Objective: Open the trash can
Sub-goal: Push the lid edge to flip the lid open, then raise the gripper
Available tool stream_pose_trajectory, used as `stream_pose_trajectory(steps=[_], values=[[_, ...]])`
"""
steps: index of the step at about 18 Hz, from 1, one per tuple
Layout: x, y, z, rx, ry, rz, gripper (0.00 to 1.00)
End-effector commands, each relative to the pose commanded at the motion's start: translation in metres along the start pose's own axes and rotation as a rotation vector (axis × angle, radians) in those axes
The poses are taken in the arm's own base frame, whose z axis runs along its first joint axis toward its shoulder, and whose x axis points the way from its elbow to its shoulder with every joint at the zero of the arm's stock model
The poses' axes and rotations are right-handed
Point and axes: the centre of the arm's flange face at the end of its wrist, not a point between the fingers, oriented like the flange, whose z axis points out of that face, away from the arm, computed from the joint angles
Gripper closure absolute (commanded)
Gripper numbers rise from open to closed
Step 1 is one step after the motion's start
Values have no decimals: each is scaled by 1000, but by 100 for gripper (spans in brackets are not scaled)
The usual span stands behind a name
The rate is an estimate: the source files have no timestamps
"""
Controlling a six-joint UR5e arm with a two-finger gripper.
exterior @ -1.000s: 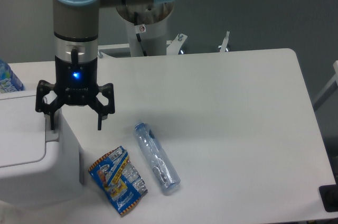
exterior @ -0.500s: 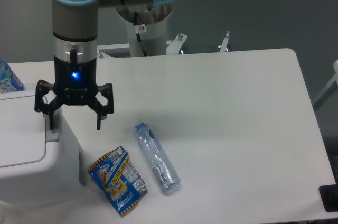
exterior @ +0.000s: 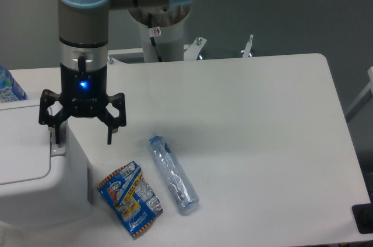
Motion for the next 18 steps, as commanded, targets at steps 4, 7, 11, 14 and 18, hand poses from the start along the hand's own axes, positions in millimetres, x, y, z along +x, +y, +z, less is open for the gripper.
stream_pose_trajectory(steps=[4, 7, 11, 14, 18], values=[[0, -1, -1, 3, 0, 1, 0], [1, -5, -10, 20, 0, 4, 0], [-13, -33, -39, 93, -49, 9, 0], [-51, -55, -68, 148, -149, 10, 0], [-83, -51, -80, 73, -333, 143, 0]])
